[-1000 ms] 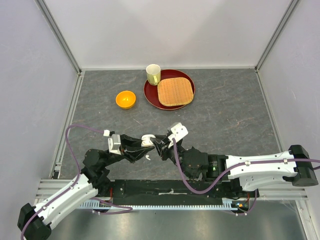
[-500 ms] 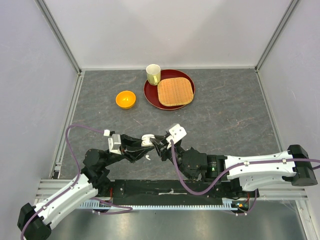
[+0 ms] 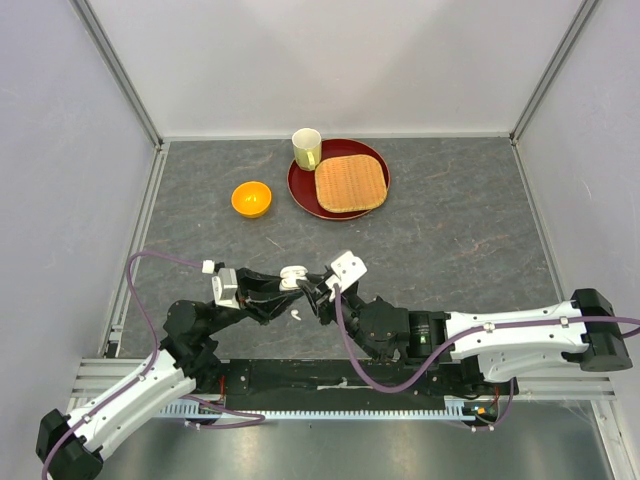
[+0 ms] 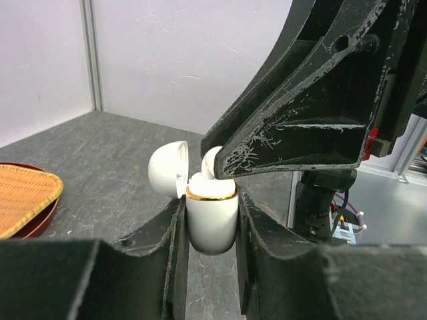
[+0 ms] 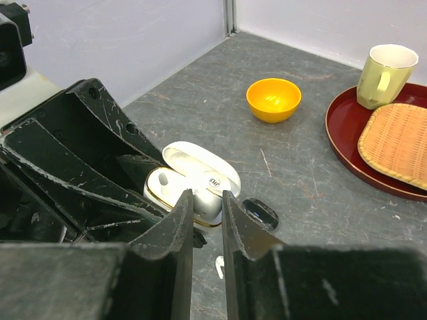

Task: Insert the wireless bluetooth earbuds into the charging case
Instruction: Place the earbud in the charging case.

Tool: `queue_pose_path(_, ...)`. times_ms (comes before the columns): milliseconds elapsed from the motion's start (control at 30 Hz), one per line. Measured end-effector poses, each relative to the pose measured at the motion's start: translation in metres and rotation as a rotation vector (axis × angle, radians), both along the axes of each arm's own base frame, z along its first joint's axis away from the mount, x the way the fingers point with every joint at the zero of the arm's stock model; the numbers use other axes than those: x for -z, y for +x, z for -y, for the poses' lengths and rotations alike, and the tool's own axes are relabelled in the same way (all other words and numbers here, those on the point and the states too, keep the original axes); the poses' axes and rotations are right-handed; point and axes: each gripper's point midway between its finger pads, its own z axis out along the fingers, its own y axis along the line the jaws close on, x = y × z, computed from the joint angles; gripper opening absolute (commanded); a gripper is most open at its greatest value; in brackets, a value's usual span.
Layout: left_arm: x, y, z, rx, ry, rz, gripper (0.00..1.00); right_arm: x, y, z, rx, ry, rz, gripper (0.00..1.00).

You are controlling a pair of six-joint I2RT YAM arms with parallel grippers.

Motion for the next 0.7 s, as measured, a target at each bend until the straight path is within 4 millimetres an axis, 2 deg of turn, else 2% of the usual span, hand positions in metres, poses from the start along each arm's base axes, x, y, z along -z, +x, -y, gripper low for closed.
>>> queue_pose_path(100, 0.000, 0.000, 0.000, -0.003, 0.000, -0.001, 0.02, 0.000, 0.001, -0.001, 0.005, -0.006, 0.000, 0.14)
queue_pose_path(133, 0.000, 0.001, 0.000, -0.004, -0.001, -0.001, 0.02, 0.000, 0.001, -0.001, 0.007, -0.009, 0.000, 0.21)
queue_pose_path(200, 0.000, 0.001, 0.000, -0.006, -0.002, -0.002, 0.02, -0.001, 0.002, -0.002, 0.013, -0.018, -0.003, 0.27)
queue_pose_path(267, -0.001, 0.001, -0.001, -0.007, -0.003, -0.001, 0.02, -0.001, 0.002, -0.002, 0.019, -0.023, -0.010, 0.37)
queue_pose_path(333, -0.001, 0.001, -0.001, -0.008, -0.005, 0.000, 0.02, -0.003, 0.002, -0.004, 0.021, -0.020, -0.025, 0.59)
queue_pose_path(433, -0.001, 0.001, -0.001, -0.009, -0.006, 0.001, 0.02, -0.007, -0.001, -0.006, 0.014, 0.000, -0.051, 0.72)
queue_pose_path(600, -0.005, 0.001, -0.003, -0.015, -0.019, 0.012, 0.02, -0.008, -0.007, -0.007, 0.001, 0.029, -0.094, 0.81)
queue_pose_path(700, -0.008, 0.001, -0.004, -0.023, -0.028, 0.016, 0.02, -0.020, -0.008, 0.000, 0.000, 0.077, -0.109, 0.86)
